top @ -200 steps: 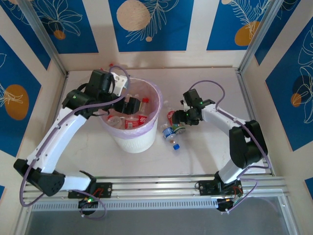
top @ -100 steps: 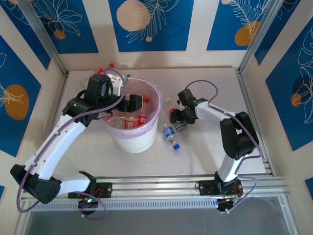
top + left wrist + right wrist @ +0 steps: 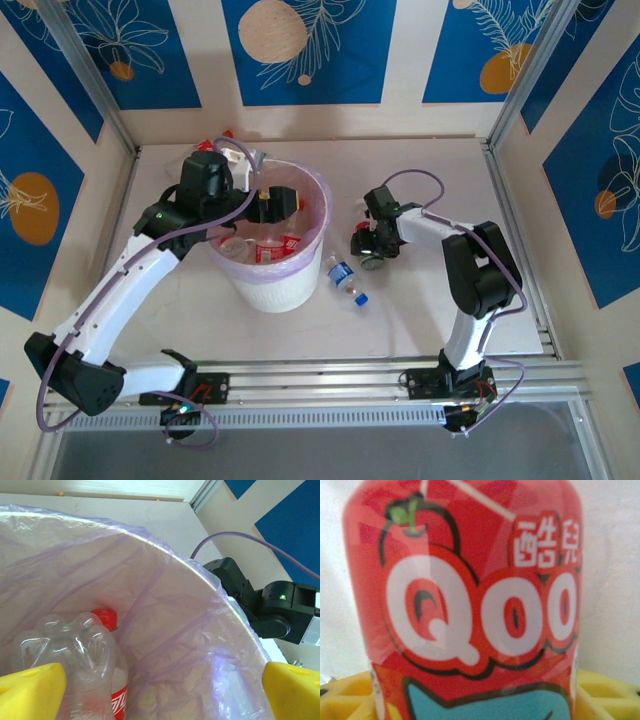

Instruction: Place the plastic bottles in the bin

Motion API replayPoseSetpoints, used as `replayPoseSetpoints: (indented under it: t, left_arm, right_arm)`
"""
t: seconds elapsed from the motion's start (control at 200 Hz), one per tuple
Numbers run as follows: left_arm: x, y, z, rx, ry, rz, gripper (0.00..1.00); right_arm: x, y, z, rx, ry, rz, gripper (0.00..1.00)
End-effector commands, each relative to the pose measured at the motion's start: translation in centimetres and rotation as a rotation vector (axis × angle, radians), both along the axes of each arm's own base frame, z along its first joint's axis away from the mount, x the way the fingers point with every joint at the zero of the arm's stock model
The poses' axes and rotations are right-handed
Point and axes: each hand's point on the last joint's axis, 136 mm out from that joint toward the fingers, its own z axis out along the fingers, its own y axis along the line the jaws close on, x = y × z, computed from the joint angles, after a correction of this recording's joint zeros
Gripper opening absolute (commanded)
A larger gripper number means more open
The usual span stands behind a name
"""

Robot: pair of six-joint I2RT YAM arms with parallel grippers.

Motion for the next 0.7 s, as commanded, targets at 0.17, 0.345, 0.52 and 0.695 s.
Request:
replayPoseSetpoints:
  t: [0.17, 0.345, 0.52, 0.695]
  left_arm:
    - [1.0, -1.7, 1.5, -0.141, 0.015, 0.010, 1.00]
    - [0.6, -4.0, 3.8, -0.319, 0.034, -0.055, 0.96]
    - [0.0, -7.1, 5.3, -0.376, 0.031, -0.138, 0.95]
    - [-0.9, -11.1, 5.8, -0.397, 0.048, -0.239, 0.95]
  right_arm:
    - [-0.1, -1.3, 6.7, 0.132, -0.136, -0.044, 0.59]
    - [-0.9, -1.1, 13.6, 0.420, -0.299, 0.016, 0.53]
    - [-4.0, -0.3, 20.7, 0.671, -0.460, 0.199, 0.49]
    - [-6.9, 1.0, 25.3, 0.793, -0.524, 0.329, 0.47]
